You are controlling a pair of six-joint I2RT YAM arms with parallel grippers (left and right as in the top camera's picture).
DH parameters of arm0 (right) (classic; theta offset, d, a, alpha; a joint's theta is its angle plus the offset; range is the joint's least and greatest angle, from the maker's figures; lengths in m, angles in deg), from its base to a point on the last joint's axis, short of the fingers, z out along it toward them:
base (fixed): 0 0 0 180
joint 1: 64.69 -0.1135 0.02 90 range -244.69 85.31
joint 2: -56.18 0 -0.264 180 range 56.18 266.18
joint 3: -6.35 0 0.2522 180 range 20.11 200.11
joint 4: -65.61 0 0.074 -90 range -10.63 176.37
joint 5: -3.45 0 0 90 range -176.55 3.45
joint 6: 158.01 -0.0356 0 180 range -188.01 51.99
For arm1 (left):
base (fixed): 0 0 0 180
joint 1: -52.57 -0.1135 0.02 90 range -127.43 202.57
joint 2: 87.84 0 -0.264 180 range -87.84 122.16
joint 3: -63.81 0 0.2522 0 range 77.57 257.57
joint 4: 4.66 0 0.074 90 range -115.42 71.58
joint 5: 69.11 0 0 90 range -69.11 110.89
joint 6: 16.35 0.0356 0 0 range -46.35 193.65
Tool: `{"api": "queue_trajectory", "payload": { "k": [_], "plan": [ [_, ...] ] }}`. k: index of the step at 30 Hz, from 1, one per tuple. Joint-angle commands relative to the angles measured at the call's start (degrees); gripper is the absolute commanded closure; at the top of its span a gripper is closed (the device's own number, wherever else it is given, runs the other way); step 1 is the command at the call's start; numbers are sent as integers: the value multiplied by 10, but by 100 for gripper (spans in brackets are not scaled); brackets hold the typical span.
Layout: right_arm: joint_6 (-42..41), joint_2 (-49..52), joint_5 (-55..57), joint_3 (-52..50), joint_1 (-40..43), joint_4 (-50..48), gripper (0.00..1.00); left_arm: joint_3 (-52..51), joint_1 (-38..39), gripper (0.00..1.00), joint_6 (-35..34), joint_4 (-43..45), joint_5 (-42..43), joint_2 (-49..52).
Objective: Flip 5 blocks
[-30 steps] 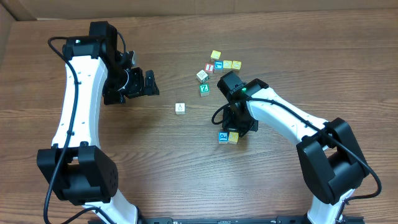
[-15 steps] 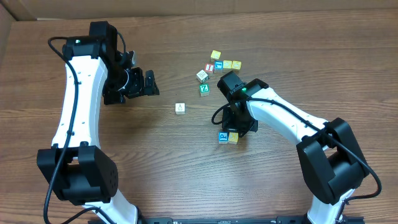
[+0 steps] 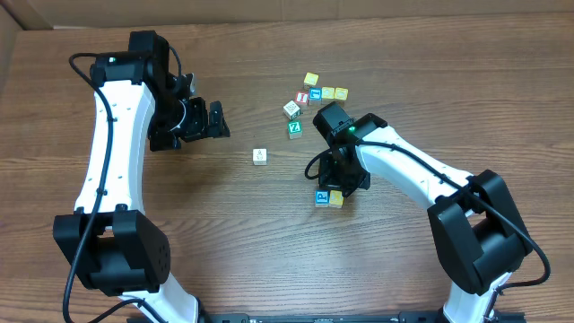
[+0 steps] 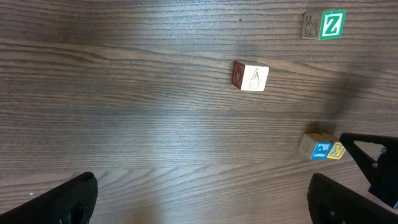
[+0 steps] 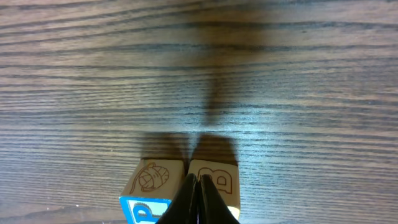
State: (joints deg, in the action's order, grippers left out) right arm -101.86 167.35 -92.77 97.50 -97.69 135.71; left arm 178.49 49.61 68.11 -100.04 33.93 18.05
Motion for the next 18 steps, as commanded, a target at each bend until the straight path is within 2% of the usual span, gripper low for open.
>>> {"api": "queue_trajectory", "payload": {
  "k": [1,18],
  "plan": [
    [13,-1,-3,35,9,4,96,14,4,0,2,0,-1,7],
    [4,-5,-3,32,72,64,96,14,4,0,2,0,-1,7]
  ]
}}
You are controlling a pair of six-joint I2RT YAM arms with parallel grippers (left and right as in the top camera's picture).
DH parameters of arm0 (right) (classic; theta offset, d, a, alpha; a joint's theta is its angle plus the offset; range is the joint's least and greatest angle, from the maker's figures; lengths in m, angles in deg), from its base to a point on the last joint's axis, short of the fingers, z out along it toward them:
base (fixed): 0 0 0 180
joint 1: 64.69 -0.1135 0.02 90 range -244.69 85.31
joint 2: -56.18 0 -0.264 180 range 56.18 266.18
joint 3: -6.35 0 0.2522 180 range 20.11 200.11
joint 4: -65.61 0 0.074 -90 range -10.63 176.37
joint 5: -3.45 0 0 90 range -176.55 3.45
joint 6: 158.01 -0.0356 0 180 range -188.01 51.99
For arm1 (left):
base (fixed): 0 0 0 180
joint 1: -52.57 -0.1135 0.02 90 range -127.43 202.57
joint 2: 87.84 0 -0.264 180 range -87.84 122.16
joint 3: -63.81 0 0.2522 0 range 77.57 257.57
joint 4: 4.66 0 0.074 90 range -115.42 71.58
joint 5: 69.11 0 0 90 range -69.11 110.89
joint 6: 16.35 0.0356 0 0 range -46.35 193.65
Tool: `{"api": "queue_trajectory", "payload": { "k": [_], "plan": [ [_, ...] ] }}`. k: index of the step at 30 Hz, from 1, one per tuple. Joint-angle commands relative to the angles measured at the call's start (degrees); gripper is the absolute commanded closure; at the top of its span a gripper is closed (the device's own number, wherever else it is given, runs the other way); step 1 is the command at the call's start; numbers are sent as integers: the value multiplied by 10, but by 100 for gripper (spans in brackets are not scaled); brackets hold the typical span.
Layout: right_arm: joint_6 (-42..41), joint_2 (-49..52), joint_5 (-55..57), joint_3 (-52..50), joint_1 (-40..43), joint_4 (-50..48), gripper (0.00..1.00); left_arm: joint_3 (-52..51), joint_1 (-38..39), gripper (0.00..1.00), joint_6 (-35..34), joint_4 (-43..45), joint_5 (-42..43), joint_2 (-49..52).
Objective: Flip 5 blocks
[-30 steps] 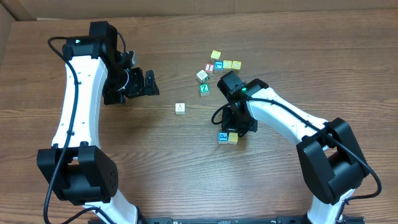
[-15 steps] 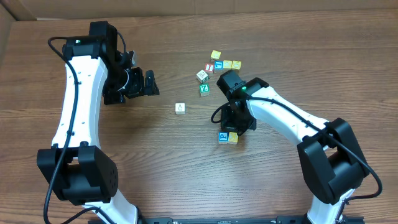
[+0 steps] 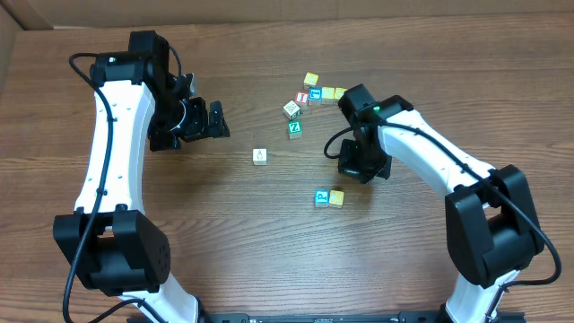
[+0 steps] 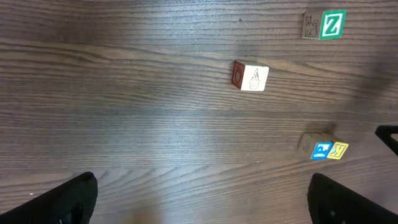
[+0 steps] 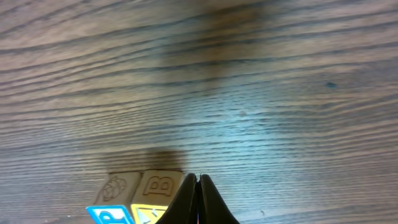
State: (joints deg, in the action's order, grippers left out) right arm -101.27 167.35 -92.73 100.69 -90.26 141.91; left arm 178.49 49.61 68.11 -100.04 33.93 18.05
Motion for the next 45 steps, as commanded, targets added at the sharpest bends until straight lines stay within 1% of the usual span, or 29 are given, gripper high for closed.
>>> {"api": "queue_trajectory", "payload": {
  "k": [1,13,24,38,45],
  "plan": [
    [-2,-5,-4,-3,-3,4,96,14,4,0,2,0,-1,7],
    [-12,-5,-19,-34,-10,-2,96,15,4,0,2,0,-1,7],
    [-14,-5,-28,-34,-45,-3,96,14,4,0,2,0,-1,7],
    [-8,-5,-14,-32,-40,-30,96,15,4,0,2,0,-1,7],
    [-8,-5,-17,-28,-23,-15,96,15,4,0,2,0,-1,7]
  ]
}}
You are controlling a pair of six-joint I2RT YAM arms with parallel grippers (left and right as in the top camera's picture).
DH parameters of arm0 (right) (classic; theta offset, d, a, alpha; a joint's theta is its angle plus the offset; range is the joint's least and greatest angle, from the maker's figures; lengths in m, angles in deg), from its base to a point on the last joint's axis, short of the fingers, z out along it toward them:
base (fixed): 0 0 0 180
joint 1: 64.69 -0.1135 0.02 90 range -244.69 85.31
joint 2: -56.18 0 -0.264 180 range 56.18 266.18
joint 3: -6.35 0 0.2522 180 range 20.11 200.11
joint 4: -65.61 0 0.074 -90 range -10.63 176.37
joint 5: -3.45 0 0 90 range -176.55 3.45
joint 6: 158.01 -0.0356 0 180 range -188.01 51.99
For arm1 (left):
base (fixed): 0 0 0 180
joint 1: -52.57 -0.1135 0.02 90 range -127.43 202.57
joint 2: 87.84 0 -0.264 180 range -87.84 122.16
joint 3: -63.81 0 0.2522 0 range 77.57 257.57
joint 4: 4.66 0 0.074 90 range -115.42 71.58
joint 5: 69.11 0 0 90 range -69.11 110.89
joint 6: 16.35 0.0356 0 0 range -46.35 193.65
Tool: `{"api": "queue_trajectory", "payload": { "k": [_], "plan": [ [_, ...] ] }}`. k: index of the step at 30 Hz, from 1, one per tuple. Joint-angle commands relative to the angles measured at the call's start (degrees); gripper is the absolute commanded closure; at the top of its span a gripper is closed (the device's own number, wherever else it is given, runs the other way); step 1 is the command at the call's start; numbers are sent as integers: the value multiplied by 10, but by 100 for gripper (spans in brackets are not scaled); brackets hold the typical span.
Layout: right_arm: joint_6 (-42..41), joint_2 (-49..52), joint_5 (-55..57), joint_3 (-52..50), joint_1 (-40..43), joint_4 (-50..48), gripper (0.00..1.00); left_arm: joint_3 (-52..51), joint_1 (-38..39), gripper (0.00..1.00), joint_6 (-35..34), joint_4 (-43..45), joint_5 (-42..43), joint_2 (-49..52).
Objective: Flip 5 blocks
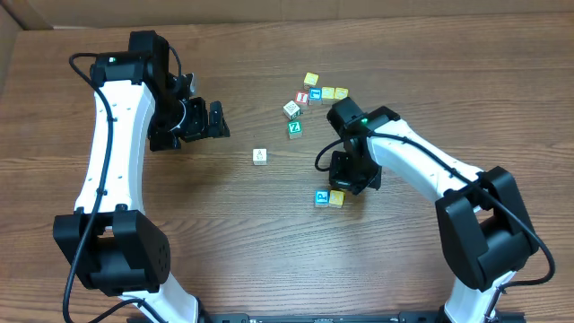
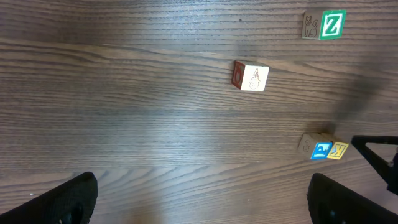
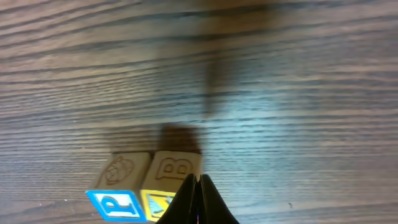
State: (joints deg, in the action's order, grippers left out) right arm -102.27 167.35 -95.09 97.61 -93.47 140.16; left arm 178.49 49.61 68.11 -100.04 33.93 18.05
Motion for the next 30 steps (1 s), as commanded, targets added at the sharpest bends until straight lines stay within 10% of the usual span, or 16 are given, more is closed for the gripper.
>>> {"api": "queue_trajectory", "payload": {
  "k": [1,30],
  "plan": [
    [2,-5,7,3,12,5,96,14,4,0,2,0,-1,7],
    [-2,-6,9,14,-11,25,96,14,4,0,2,0,-1,7]
  ]
}}
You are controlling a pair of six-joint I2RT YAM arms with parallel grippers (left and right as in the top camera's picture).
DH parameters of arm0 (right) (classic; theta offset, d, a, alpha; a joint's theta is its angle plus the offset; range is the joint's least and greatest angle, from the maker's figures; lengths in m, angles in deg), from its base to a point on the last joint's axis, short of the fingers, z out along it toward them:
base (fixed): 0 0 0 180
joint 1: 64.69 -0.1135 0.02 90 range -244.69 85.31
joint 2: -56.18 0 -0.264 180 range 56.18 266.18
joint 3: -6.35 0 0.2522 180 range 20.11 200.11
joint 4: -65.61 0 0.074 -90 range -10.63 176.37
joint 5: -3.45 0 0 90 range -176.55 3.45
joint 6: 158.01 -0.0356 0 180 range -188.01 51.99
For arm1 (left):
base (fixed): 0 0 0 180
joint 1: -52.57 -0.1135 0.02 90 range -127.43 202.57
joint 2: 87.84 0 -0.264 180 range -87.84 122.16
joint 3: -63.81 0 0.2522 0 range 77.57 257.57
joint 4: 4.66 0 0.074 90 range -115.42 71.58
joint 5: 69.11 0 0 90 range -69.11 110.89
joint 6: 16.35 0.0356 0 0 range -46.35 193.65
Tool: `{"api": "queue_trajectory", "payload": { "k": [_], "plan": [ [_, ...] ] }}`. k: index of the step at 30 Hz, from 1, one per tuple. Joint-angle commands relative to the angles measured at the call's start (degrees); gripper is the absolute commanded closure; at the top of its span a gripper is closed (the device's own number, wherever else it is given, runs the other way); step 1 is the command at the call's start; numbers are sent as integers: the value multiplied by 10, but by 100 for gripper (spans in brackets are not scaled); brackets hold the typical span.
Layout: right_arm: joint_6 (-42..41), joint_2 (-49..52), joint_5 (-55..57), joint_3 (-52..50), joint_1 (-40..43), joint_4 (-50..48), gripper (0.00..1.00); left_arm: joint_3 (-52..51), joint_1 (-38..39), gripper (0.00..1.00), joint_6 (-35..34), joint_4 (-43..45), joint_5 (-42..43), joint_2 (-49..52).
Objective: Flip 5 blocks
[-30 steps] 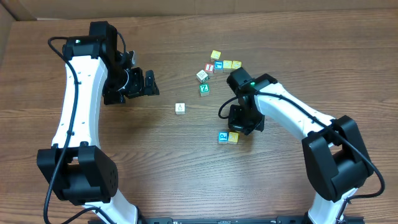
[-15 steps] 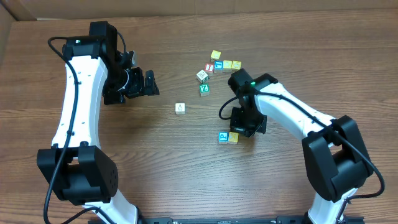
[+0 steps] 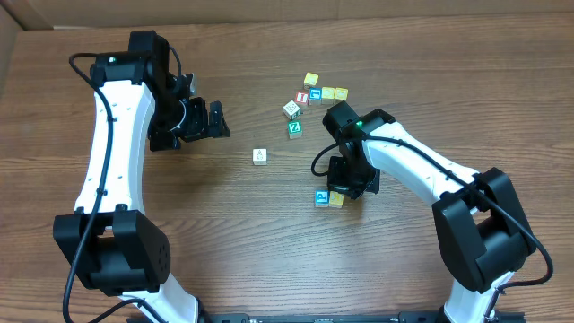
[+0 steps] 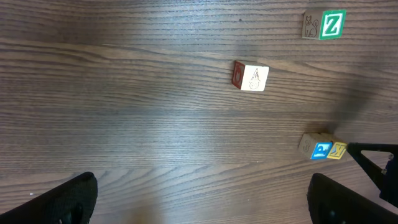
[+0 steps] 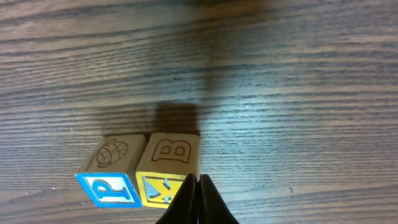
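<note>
Two blocks stand side by side mid-table: a blue P block point(image 5: 111, 180) and a yellow block point(image 5: 166, 174) with a B on its far face; overhead they show as the blue block point(image 3: 321, 196) and the yellow block point(image 3: 336, 198). My right gripper point(image 5: 199, 183) is shut with nothing in it, its tips at the yellow block's right near corner. A lone white block point(image 3: 259, 156) lies left of centre. My left gripper point(image 3: 215, 119) hangs open high over the table's left part.
A cluster of several blocks point(image 3: 316, 97) lies at the back centre, with a green Z block point(image 3: 294, 128) nearest the pair. The green Z block point(image 4: 332, 25) and the white block point(image 4: 251, 76) also show from the left wrist.
My right gripper has moved slightly closer to the pair, its shut tips now at the yellow block's right corner. The blocks and the left arm have not moved.
My right gripper stood shut right over the blue and yellow pair. Then it was farther back and to the right, away from them. It then came back over the pair, and now its tips sit at the yellow block's corner. The left arm stayed still.
</note>
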State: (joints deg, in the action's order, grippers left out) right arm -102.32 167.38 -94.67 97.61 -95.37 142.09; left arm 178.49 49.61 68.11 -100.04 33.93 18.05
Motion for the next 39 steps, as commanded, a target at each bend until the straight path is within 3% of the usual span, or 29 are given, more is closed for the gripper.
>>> {"api": "queue_trajectory", "payload": {
  "k": [1,39],
  "plan": [
    [-1,-8,5,19,9,11,96,14,4,0,2,0,-1,7],
    [0,-11,45,-7,-15,-11,96,14,4,0,2,0,-1,7]
  ]
}}
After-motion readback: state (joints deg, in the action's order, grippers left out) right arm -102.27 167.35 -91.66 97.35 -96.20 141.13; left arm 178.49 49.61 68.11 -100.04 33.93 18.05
